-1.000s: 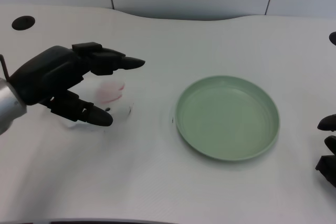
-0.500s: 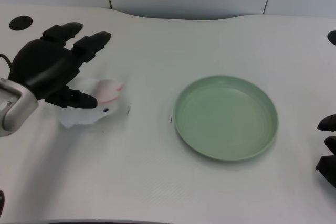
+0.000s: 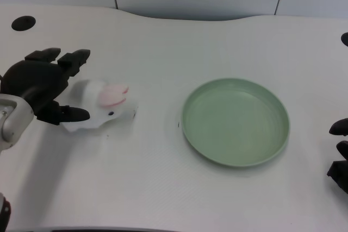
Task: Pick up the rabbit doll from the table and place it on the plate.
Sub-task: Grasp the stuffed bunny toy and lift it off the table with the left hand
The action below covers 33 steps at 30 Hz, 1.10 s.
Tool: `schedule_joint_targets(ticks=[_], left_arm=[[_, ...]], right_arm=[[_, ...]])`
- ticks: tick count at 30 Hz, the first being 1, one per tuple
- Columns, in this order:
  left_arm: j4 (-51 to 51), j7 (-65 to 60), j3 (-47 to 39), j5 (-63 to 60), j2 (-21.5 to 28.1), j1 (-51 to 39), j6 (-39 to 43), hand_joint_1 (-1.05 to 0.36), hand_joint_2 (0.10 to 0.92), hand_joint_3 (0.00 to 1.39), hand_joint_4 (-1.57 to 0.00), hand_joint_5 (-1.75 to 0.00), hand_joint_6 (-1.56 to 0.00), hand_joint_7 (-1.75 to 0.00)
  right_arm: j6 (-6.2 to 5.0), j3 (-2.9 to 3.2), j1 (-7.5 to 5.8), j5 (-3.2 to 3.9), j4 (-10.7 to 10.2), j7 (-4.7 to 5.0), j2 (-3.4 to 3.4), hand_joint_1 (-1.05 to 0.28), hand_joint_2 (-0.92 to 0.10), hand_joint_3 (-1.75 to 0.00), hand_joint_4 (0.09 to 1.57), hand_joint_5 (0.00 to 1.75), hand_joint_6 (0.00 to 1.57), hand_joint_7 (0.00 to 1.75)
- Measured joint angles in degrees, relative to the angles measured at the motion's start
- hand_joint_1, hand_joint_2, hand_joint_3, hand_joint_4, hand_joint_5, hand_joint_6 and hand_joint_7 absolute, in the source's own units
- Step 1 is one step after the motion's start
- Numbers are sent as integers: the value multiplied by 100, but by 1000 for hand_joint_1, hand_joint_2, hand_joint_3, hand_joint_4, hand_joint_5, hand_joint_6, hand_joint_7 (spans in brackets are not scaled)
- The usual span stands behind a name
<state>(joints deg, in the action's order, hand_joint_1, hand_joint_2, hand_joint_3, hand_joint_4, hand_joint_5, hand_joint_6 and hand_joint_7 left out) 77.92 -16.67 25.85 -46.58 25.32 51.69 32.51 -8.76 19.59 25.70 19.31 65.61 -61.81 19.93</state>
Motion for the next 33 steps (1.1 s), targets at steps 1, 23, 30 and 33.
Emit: schedule_joint_targets(ticks=[1, 23, 30, 33], left_arm=[[0, 105, -26, 73, -23, -14, 16, -1048, 921, 523, -17, -17, 0, 0], [89, 646, 216, 388, -667, 86, -631, -1048, 921, 208, -287, -91, -191, -41], [106, -135, 1009, -427, -686, 179, -1167, -824, 901, 21, -604, -352, -597, -55], [121, -399, 1318, -731, -688, 240, -1392, -788, 911, 27, -615, -533, -696, -64]], right_arm=[[-2, 0, 0, 0, -2, 0, 0, -402, -921, -174, 1342, 1746, 1035, 1746], [80, 2, -26, 52, -83, 91, -5, -409, -921, -119, 1240, 1746, 881, 1746], [-47, -34, -41, 3, -87, 72, -5, -426, -921, -151, 1287, 1746, 1036, 1746], [-59, -47, -49, -23, -91, 106, -5, -426, -921, -151, 1294, 1746, 1051, 1746]])
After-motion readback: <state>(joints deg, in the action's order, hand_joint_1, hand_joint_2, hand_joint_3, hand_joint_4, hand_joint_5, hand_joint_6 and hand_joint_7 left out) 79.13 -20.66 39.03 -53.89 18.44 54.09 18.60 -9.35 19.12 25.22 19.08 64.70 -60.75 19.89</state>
